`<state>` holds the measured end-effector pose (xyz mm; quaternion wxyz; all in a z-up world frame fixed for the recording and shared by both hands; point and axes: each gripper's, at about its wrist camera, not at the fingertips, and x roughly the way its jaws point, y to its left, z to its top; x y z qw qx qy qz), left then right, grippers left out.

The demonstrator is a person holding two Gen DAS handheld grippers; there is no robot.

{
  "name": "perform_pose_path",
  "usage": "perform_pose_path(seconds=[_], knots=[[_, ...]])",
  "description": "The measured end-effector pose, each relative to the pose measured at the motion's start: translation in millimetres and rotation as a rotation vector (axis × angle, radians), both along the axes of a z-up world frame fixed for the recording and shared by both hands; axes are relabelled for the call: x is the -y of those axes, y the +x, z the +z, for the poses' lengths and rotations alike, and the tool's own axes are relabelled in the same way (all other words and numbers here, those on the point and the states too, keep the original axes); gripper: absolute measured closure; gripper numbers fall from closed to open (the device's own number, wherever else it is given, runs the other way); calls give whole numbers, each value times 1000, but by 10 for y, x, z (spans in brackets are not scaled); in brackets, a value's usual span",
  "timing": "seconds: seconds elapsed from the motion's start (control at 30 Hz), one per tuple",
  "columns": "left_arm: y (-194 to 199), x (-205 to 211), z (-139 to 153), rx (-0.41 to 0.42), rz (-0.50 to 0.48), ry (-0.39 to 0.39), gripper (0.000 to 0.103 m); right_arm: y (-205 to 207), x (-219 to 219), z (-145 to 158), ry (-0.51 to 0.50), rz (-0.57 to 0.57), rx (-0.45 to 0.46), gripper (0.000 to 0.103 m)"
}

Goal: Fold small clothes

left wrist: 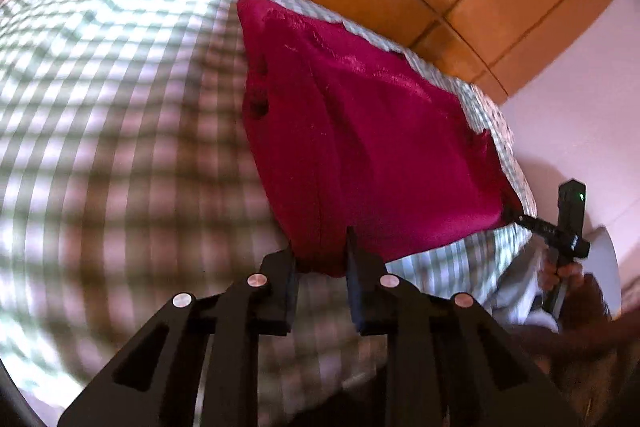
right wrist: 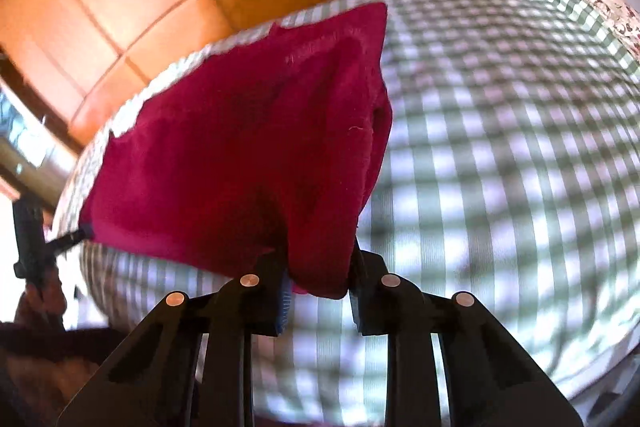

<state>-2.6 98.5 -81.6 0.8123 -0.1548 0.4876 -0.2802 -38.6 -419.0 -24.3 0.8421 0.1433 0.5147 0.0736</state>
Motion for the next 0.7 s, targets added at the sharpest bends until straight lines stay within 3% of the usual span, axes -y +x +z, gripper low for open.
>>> perform_pose_path(seconds=[0.17,0.23,0.27,0.3,0.5,0.57,0.63,0.67,0.7], knots=[[-249,-106,-67,-52,5,-13,71,-231,9,-6,-2,36,-48,77],[-179,-170,-16,-32,49,-39,56,-159,53,43,-10,5,-21,62],[-118,-203,26,-16,65,-46,50,-137,79,68,-12,-16,-5,44],[-68,-211,46,-3,71,-48,48,-79,121,94,-20,-42,16,38],[439,-39,155,64,90,-24,47,409,123,97,-74,-120,87,38],[633,28,146,62,104,-22,48,544,109,45,-81,-135,88,43],[732,70,158,64,105,-28,51,657,66,11,-95,-121,80,60],[762,103,165,65,103,-27,69,667,41,26,-110,-116,82,67],[791,143,170,64,88,-20,90,658,16,54,-120,-101,88,83]])
